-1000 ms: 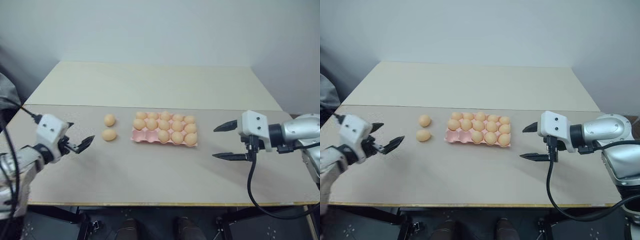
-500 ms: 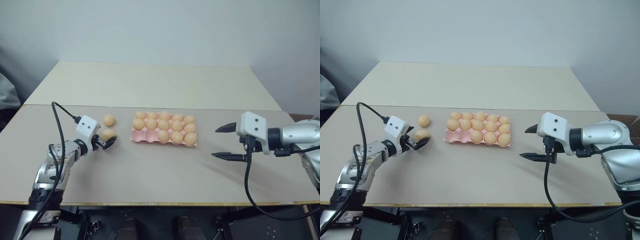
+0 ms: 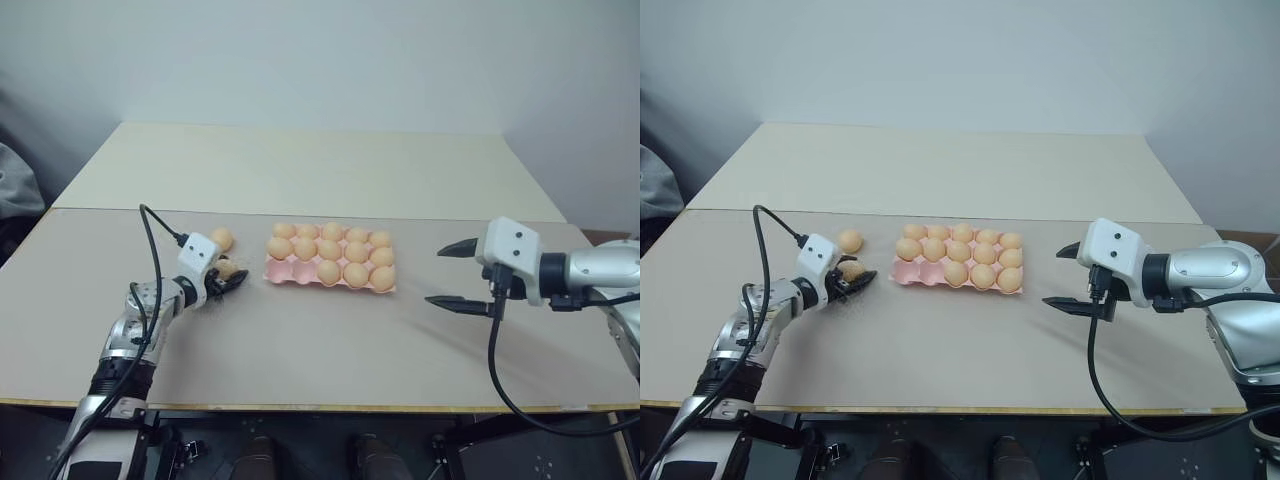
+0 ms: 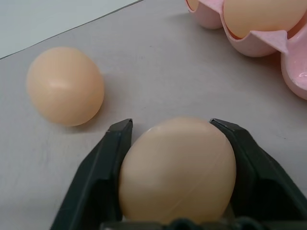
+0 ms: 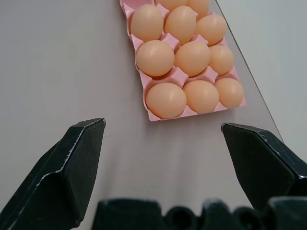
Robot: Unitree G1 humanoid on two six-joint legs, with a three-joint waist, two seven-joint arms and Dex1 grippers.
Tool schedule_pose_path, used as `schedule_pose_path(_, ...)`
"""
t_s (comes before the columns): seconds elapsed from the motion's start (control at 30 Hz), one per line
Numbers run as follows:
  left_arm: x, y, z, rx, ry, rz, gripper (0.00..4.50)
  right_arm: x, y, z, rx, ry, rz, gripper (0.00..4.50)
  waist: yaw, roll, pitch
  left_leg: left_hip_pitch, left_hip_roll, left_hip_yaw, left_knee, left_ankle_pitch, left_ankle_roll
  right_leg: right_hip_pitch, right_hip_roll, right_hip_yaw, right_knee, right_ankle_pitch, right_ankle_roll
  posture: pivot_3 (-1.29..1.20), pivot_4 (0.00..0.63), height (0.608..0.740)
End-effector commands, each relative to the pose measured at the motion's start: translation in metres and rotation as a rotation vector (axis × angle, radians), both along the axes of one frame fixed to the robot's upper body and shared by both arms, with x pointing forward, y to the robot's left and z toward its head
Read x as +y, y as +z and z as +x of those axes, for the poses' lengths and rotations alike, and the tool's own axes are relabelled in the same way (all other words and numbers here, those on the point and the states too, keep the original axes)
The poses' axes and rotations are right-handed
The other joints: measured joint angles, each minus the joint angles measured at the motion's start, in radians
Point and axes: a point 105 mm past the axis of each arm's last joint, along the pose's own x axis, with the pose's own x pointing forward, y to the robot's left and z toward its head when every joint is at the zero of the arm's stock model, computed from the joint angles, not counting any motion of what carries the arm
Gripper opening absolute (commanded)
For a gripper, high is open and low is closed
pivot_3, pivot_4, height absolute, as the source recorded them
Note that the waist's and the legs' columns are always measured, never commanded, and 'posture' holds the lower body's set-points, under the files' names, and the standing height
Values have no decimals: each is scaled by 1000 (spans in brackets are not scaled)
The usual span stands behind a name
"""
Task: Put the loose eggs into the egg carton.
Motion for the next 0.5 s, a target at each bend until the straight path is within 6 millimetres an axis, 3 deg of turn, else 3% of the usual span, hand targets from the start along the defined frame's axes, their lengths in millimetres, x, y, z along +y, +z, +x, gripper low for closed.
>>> schedule_pose_path(0.03, 6, 2, -1, -9, 17, 40, 2129, -5, 14, 0, -56, -18, -8, 4500, -1, 0, 0, 0, 0, 0, 0, 0, 0, 0, 0, 0, 0, 0, 0, 0, 150, 740)
schedule_pose_path(0.17, 5, 16, -6, -45, 14, -22, 2129, -4, 14, 1, -58, -18, -6, 4500, -7, 0, 0, 0, 0, 0, 0, 0, 0, 0, 0, 0, 0, 0, 0, 0, 150, 740)
schedule_pose_path(0.37, -5, 56, -20, -165, -66, -45, 2129, -4, 14, 3, -64, -21, 1, 4500, -9, 0, 0, -1, 0, -1, 0, 0, 0, 0, 0, 0, 0, 0, 0, 0, 150, 740)
schedule_pose_path(0.5, -45, 75, -24, -222, -219, -84, 2129, -2, 14, 3, -77, -28, 9, 4500, -2, 0, 0, 0, 0, -1, 0, 0, 0, 0, 0, 0, 0, 0, 1, 0, 150, 740)
